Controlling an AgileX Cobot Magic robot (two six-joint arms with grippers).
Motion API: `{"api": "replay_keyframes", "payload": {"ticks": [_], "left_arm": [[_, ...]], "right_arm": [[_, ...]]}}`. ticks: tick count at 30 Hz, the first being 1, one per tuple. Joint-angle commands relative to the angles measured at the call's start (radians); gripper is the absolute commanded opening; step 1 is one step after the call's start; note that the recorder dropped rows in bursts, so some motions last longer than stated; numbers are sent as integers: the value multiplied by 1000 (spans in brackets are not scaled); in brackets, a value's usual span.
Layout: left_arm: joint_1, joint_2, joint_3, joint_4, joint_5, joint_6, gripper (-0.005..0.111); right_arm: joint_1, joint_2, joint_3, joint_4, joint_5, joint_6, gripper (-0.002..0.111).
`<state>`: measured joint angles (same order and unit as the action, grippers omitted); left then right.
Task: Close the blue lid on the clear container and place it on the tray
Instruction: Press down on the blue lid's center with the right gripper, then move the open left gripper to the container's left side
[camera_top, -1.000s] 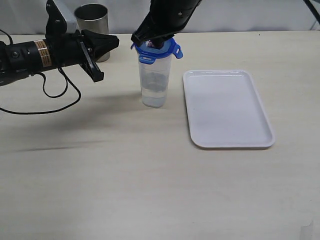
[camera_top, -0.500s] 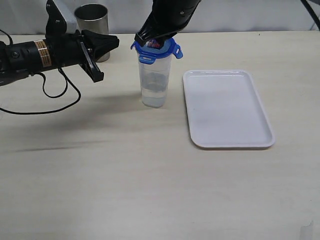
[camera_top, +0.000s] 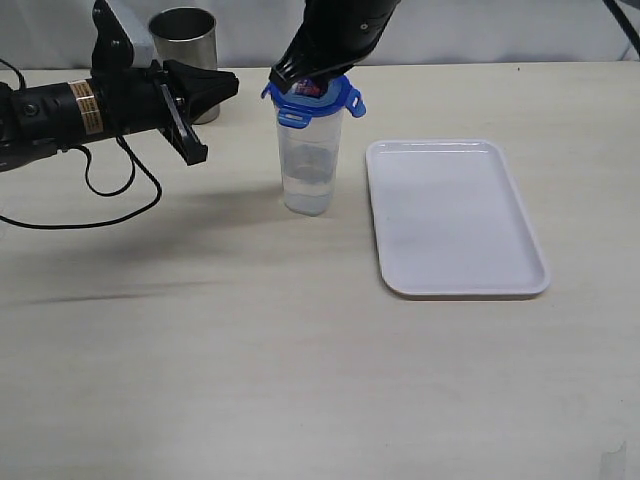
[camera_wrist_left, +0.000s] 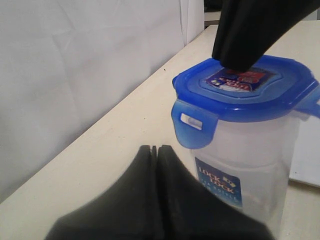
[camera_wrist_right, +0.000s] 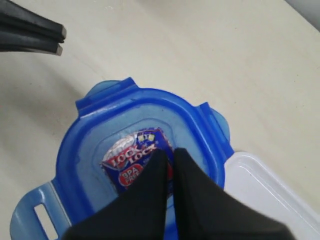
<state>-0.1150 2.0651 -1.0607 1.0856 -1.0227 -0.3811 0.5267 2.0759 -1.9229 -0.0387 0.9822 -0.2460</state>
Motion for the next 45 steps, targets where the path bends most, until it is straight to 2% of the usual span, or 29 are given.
{"api": "replay_keyframes", "payload": {"ticks": [1,4,15,20,23,27,28,31,34,38,45], "left_arm": [[-1,1,-1,2,-10,-9,0],[-1,1,-1,2,-10,-9,0],[-1,1,-1,4,-10,-13,0],[-1,1,-1,75,-45,-13,3],[-1,1,-1,126,-44,-13,20],[-1,1,-1,147,0,-21,62],[-1,1,-1,136,14,-44,77],[-1,1,-1,124,50,-107,100],[-6,27,-1,163,13,-109,103],[-43,95,-1,72,-16,-80,102],[-124,179,-3,-44,-45,98,102]], "right_arm": [[-3,-30,6,70,-31,-35,6],[-3,-32,10,140,-56,-80,6],[-3,-32,105,80,-98,-52,6],[-3,-32,121,80,-106,-52,6],[-3,-32,121,80,-103,-52,6],[-3,-32,121,80,-96,-52,6],[-3,-32,121,80,-94,-52,6],[-3,-32,121,80,-94,-52,6],[-3,-32,121,80,-94,-49,6],[-3,-32,121,80,-94,-46,6],[-3,-32,121,83,-93,-46,6]]}}
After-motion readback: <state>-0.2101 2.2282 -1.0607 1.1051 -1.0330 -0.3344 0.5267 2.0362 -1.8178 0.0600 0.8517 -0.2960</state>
